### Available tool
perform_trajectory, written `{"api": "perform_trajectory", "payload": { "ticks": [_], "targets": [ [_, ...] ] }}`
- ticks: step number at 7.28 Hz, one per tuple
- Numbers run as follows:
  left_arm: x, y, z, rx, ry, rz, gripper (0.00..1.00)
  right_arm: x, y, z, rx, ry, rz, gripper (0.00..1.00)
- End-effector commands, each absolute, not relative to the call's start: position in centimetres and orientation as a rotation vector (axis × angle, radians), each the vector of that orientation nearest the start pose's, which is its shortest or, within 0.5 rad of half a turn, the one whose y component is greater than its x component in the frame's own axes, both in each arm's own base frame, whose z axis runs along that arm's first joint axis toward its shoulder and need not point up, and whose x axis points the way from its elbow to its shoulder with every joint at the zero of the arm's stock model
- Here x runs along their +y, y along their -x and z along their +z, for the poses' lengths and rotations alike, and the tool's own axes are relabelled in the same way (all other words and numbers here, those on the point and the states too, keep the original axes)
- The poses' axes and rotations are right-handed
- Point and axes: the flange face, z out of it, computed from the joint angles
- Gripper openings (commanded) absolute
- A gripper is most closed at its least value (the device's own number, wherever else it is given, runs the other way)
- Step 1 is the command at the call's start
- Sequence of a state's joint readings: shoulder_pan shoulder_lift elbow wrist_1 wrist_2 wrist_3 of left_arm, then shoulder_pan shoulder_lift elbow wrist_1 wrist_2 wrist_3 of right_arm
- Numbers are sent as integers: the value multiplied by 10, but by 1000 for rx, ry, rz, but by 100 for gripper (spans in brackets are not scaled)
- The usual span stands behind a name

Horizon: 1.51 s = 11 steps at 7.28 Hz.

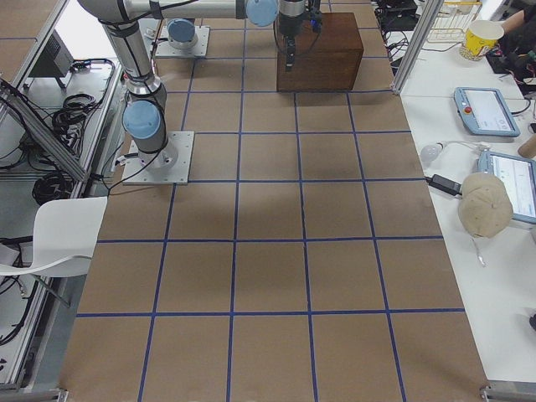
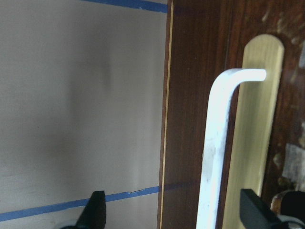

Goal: Open drawer and put corn inside
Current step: 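Pull the drawer handle with the left gripper, sliding the drawer open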

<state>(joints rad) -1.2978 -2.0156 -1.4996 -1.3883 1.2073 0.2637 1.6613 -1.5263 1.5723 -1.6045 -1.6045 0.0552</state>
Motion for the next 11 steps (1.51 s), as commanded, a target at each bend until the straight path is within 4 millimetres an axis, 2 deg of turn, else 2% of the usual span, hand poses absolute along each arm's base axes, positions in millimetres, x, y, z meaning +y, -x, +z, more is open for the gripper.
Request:
{"api": "perform_trajectory", "payload": {
  "ticks": [1,3,8,11],
  "targets": [
    [-651,-7,285,3541,45,169,100,-495,-175,468,3176,56,16,100],
    [-655,-8,279,3538,-49,129,100,-495,-175,468,3176,56,16,100],
    [-660,-12,270,3530,-70,95,100,-495,-175,468,3176,56,16,100],
    [-660,-42,268,3533,-34,73,100,-495,-175,468,3176,56,16,100]
  ]
}}
